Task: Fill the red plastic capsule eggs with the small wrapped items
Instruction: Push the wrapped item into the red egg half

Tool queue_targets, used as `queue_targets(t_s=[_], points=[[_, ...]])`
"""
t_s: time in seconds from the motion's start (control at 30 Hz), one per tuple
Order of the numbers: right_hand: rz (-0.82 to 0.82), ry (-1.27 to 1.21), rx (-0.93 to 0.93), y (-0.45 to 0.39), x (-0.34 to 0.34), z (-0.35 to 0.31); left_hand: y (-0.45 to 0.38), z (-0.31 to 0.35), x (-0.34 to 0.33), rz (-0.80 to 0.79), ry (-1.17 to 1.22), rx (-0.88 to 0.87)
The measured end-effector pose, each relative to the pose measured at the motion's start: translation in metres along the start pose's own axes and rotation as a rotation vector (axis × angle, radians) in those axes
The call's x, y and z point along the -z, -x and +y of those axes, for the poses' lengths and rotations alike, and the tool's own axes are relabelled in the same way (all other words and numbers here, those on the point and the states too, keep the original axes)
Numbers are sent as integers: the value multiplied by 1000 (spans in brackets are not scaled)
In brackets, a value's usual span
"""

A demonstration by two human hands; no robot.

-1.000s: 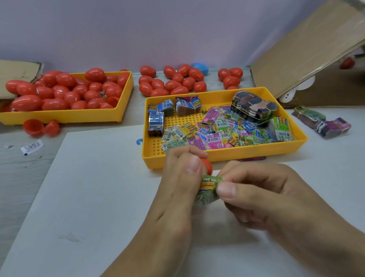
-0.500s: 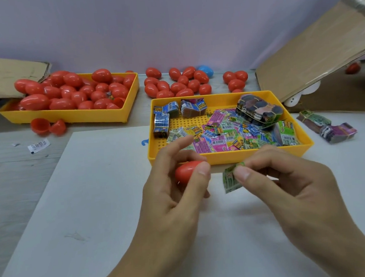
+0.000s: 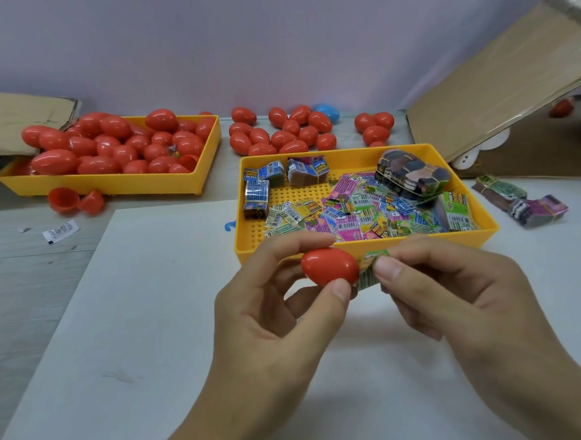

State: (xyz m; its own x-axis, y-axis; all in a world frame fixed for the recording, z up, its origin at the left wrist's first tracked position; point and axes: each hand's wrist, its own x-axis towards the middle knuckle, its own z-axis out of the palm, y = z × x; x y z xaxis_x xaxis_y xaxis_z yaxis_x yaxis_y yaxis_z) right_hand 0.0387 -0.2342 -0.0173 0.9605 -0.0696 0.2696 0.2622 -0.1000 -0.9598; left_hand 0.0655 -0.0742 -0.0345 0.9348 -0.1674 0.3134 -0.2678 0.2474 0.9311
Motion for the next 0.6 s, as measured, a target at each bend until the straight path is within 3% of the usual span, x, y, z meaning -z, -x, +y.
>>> queue_targets(t_s=[0.23,0.43,0.6], points=[[73,-112,-217,-3,4,1,0,0,-1,25,25,25],[2,-72,-155,-3,3,-2,-2,0,0,-8,41,27],[20,122,-22,-4,3,-4,-2,0,-1,46,45,57]])
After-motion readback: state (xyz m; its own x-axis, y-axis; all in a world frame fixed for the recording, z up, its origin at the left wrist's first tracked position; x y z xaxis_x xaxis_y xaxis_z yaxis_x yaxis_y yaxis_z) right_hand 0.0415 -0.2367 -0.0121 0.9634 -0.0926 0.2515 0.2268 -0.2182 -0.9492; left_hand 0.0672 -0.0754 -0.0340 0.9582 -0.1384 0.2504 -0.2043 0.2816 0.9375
